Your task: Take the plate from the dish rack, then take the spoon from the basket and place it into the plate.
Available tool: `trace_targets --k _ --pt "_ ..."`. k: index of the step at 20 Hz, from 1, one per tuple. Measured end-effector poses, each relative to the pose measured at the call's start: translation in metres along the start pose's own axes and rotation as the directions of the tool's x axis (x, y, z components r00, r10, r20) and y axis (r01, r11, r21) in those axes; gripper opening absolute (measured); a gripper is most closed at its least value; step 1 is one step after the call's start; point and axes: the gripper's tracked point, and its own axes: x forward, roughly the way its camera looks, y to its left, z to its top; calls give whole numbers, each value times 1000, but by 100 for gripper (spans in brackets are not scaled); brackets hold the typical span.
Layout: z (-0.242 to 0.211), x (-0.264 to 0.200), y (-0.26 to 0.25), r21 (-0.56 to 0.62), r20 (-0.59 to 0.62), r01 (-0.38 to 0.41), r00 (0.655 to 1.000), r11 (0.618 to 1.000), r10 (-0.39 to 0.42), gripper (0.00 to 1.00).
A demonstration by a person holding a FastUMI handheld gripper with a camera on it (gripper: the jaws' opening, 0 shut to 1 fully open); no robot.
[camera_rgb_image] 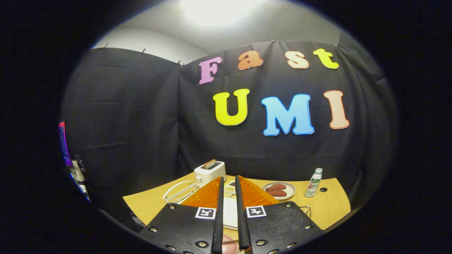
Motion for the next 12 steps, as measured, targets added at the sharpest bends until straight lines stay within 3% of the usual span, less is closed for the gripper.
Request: trace_targets --k 6,12 --pt "43 -27 -82 -23 84 180 981 983 -177 17" --pt "44 -59 -143 -7 92 308 947 951 -307 17"
